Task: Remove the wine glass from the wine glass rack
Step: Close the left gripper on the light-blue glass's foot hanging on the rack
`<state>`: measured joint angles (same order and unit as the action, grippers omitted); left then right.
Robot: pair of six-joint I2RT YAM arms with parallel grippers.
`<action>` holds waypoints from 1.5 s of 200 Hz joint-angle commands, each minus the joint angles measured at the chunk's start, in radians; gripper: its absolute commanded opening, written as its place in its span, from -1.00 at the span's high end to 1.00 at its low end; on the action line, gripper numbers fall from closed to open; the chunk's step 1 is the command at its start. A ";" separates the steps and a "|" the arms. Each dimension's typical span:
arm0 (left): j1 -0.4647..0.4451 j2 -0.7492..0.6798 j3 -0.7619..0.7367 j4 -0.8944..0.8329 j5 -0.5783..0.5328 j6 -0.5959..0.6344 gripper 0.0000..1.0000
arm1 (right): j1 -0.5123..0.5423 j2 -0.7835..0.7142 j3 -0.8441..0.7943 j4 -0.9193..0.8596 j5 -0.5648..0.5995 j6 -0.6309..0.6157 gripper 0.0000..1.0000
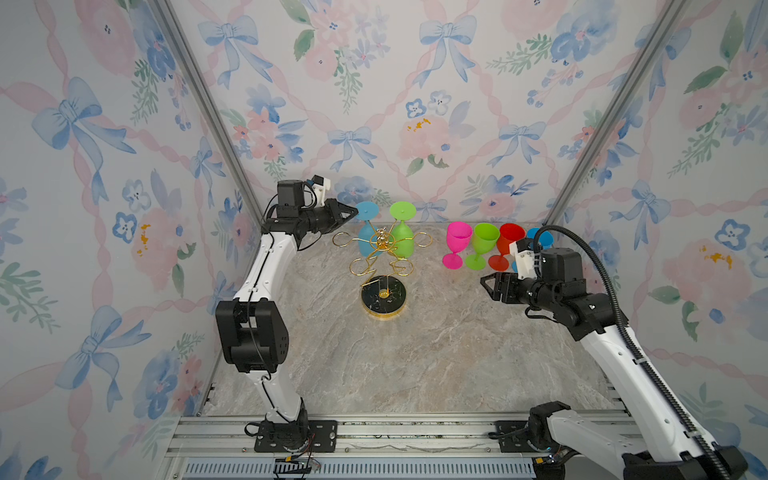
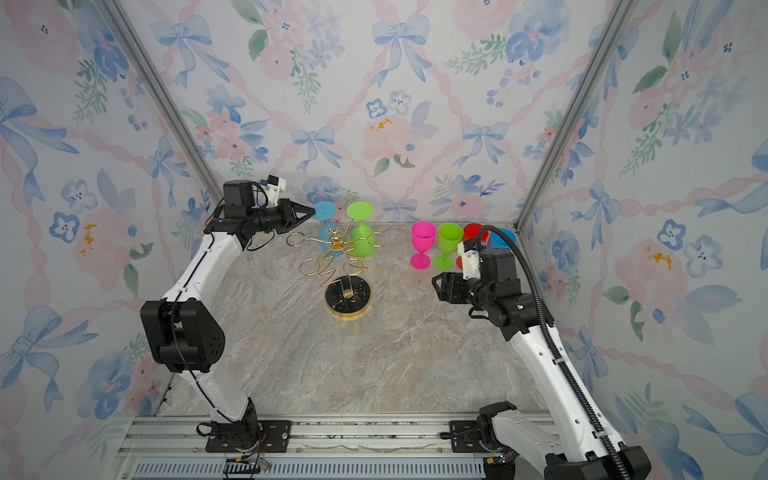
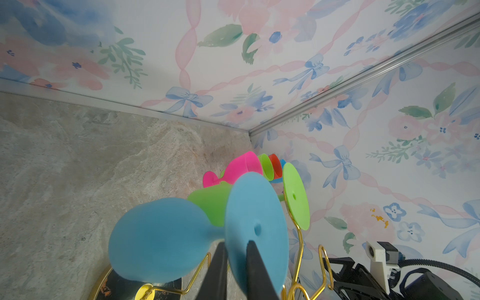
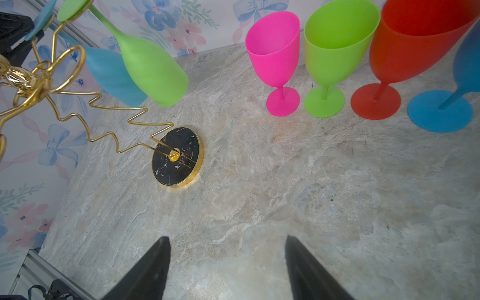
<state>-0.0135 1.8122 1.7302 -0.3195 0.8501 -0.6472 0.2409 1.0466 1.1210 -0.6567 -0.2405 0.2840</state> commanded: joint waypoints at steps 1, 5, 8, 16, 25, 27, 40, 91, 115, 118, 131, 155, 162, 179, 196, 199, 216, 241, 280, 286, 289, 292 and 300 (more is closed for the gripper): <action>-0.003 0.005 0.036 -0.018 -0.002 0.022 0.73 | -0.012 -0.014 -0.016 0.008 -0.018 -0.002 -0.44; -0.003 0.003 0.038 -0.019 -0.002 0.023 0.73 | -0.012 -0.014 -0.016 0.008 -0.016 -0.003 -0.44; -0.003 0.003 0.038 -0.019 -0.002 0.021 0.73 | -0.012 -0.013 -0.016 0.007 -0.017 -0.002 -0.44; -0.002 0.002 0.041 -0.022 -0.002 0.022 0.73 | -0.012 -0.013 -0.016 0.009 -0.017 -0.002 -0.44; -0.002 0.001 0.043 -0.024 -0.001 0.024 0.74 | -0.012 -0.013 -0.016 0.009 -0.019 -0.002 -0.44; -0.002 0.000 0.045 -0.024 -0.002 0.024 0.74 | -0.013 -0.013 -0.016 0.009 -0.019 -0.001 -0.44; 0.000 -0.001 0.046 -0.025 -0.002 0.024 0.74 | -0.012 -0.013 -0.018 0.011 -0.021 0.000 -0.44; 0.005 -0.010 0.049 -0.028 0.001 0.025 0.79 | -0.014 -0.011 -0.023 0.015 -0.022 0.004 -0.44; 0.009 -0.014 0.051 -0.030 0.007 0.026 0.82 | -0.013 -0.010 -0.024 0.017 -0.023 0.009 -0.44; 0.009 -0.015 0.051 -0.029 0.007 0.026 0.83 | -0.013 -0.009 -0.024 0.018 -0.023 0.009 -0.44; 0.010 -0.018 0.051 -0.030 0.010 0.025 0.84 | -0.013 -0.009 -0.024 0.020 -0.024 0.009 -0.44; 0.012 -0.025 0.051 -0.029 0.016 0.024 0.93 | -0.013 -0.005 -0.024 0.021 -0.026 0.011 -0.44; 0.010 -0.025 0.049 -0.030 0.022 0.022 0.94 | -0.013 -0.004 -0.024 0.023 -0.026 0.013 -0.44; 0.010 -0.029 0.048 -0.032 0.027 0.020 0.97 | -0.013 -0.002 -0.024 0.025 -0.029 0.015 -0.44; 0.009 -0.034 0.043 -0.031 0.033 0.019 0.99 | -0.013 0.002 -0.024 0.027 -0.031 0.017 -0.44; 0.009 -0.034 0.041 -0.030 0.033 0.018 0.99 | -0.012 0.003 -0.024 0.027 -0.032 0.018 -0.44; 0.005 -0.040 0.033 -0.031 0.042 0.018 1.00 | -0.012 0.006 -0.023 0.030 -0.036 0.021 -0.44; -0.003 -0.054 0.014 -0.031 0.049 0.018 1.00 | -0.013 0.009 -0.022 0.035 -0.038 0.026 -0.44; -0.011 -0.070 -0.016 -0.030 0.050 0.016 1.00 | -0.012 0.015 -0.023 0.042 -0.045 0.032 -0.44; -0.013 -0.072 -0.018 -0.030 0.052 0.013 1.00 | -0.012 0.015 -0.023 0.043 -0.047 0.033 -0.44; -0.015 -0.073 -0.020 -0.031 0.053 0.011 1.00 | -0.012 0.016 -0.023 0.044 -0.046 0.034 -0.44; -0.015 -0.074 -0.020 -0.031 0.054 0.010 1.00 | -0.012 0.017 -0.023 0.045 -0.048 0.035 -0.44; -0.020 -0.077 -0.021 -0.031 0.056 0.006 1.00 | -0.012 0.017 -0.023 0.045 -0.049 0.035 -0.44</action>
<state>-0.0212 1.7741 1.7348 -0.3393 0.8864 -0.6476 0.2363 1.0550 1.1080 -0.6327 -0.2707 0.3069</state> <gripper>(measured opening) 0.050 0.719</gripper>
